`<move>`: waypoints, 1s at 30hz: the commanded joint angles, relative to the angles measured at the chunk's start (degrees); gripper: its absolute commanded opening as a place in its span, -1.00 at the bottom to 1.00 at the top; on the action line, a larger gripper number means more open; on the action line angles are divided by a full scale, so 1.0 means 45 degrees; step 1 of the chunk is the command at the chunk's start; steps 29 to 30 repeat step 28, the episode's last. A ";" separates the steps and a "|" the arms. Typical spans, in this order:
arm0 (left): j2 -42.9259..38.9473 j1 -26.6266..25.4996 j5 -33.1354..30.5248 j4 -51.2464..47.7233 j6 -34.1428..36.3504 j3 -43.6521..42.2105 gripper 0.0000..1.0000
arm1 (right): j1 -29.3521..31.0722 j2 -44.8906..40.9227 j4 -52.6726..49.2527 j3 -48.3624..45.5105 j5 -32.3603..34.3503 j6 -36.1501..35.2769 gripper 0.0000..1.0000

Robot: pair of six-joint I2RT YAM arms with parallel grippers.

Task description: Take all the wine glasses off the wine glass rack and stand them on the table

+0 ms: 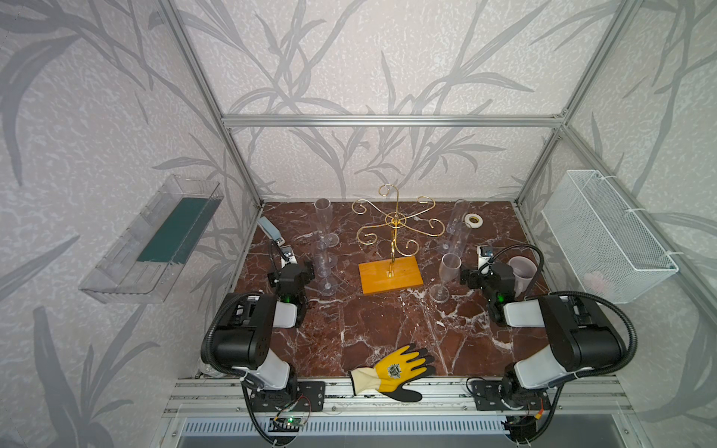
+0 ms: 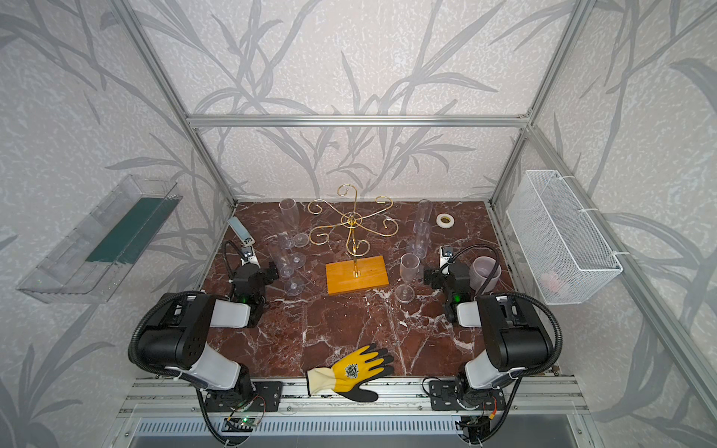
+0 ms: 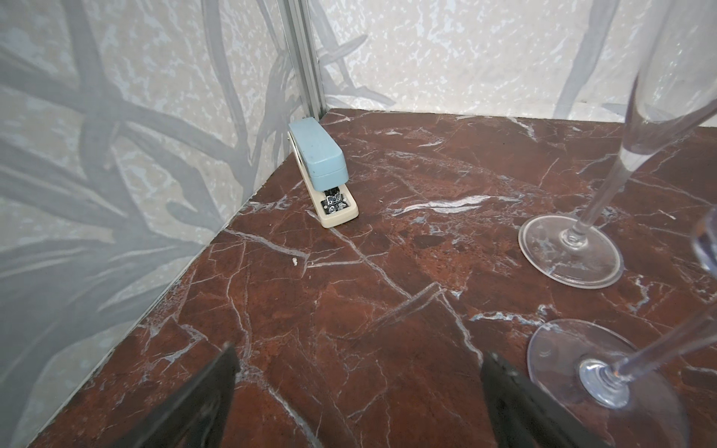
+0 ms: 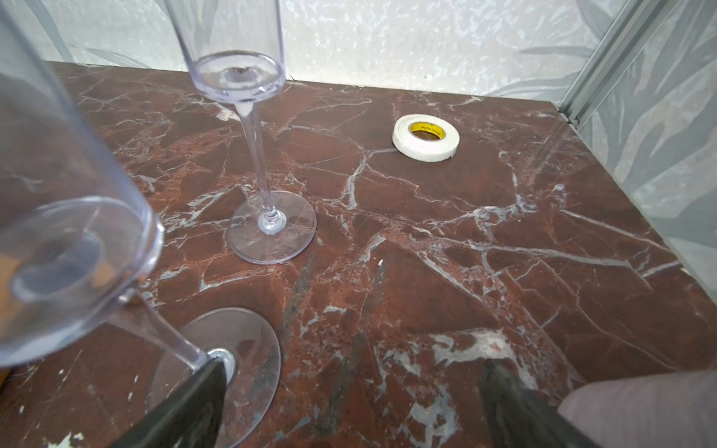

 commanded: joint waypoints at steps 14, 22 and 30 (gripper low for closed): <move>-0.0013 0.0060 0.0070 0.0395 -0.0108 0.0171 0.98 | 0.0061 -0.0273 -0.0105 0.0344 0.0206 -0.0147 0.98; -0.0018 0.0052 0.0072 0.0389 -0.0108 0.0158 0.98 | 0.0119 -0.0254 -0.0216 0.0403 0.0229 -0.0236 0.98; -0.0013 0.0056 0.0069 0.0389 -0.0108 0.0167 0.98 | 0.0138 -0.0234 -0.0286 0.0462 0.0231 -0.0248 0.98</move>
